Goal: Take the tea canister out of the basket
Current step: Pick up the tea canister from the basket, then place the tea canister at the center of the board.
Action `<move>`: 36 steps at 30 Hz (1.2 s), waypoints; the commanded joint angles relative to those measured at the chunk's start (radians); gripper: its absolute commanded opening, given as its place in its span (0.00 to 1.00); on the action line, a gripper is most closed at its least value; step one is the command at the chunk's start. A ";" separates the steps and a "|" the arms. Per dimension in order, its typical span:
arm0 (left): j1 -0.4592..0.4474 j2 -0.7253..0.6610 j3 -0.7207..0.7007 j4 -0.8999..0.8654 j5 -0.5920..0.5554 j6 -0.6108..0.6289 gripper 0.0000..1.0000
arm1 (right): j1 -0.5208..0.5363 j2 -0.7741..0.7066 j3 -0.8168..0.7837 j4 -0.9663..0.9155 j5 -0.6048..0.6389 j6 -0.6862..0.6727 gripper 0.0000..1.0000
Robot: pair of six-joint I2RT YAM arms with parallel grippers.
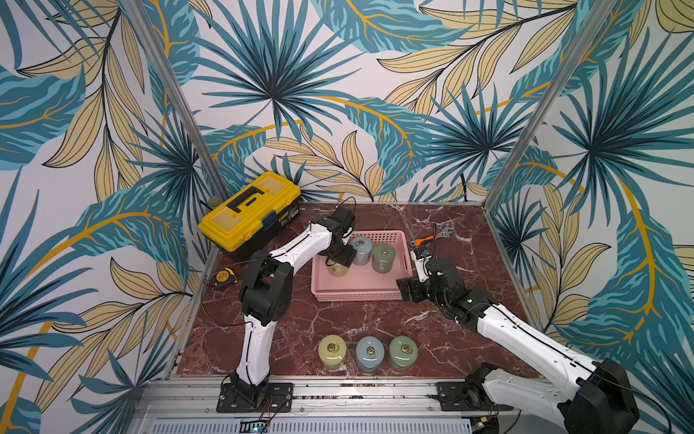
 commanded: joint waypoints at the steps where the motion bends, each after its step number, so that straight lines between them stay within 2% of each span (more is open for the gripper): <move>1: -0.002 -0.063 0.062 -0.038 -0.005 -0.009 0.51 | -0.004 0.009 -0.011 0.008 0.014 -0.011 0.99; 36: -0.026 -0.300 0.017 -0.149 0.030 -0.053 0.46 | -0.004 -0.010 -0.023 0.010 0.047 -0.007 0.99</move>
